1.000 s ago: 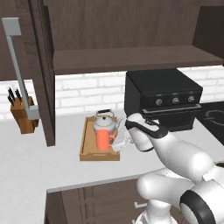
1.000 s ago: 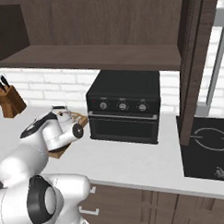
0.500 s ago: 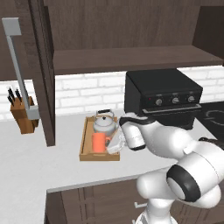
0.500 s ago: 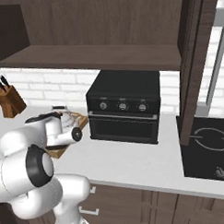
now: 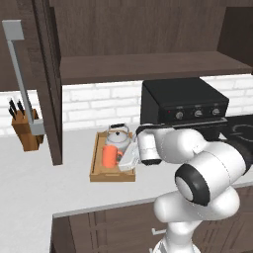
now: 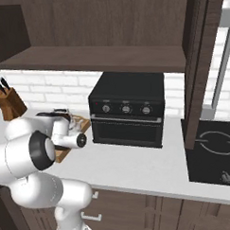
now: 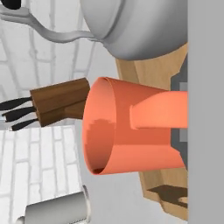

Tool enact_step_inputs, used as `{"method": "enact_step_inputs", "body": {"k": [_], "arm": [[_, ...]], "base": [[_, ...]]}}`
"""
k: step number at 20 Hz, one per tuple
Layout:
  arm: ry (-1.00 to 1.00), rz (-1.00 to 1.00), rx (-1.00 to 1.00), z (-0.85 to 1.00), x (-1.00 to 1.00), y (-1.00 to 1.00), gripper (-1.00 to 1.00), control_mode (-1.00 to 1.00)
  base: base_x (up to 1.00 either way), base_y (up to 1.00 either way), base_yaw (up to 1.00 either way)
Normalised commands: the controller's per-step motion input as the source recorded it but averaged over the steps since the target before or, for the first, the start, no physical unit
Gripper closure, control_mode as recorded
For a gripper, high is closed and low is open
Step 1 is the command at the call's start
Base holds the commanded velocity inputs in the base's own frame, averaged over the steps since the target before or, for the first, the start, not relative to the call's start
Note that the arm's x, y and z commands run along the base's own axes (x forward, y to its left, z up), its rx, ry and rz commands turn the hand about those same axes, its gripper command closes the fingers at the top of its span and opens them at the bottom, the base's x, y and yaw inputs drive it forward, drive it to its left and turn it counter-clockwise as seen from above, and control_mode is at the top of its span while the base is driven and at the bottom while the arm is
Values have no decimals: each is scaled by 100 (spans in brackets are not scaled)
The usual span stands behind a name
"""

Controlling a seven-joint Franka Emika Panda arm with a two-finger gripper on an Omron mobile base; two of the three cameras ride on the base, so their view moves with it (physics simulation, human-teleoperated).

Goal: Pick the kettle from the counter and place it on the tray. Then pick the mug from the cabinet and place it on the tray. Then close the cabinet doors.

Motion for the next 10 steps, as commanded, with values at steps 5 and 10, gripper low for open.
{"method": "enact_step_inputs", "body": {"k": [5, 10], "arm": [[0, 0, 0, -34, 3, 0, 100, -100], [0, 0, 0, -27, 0, 0, 100, -100]], "base": [[0, 0, 0], [0, 0, 0]]}}
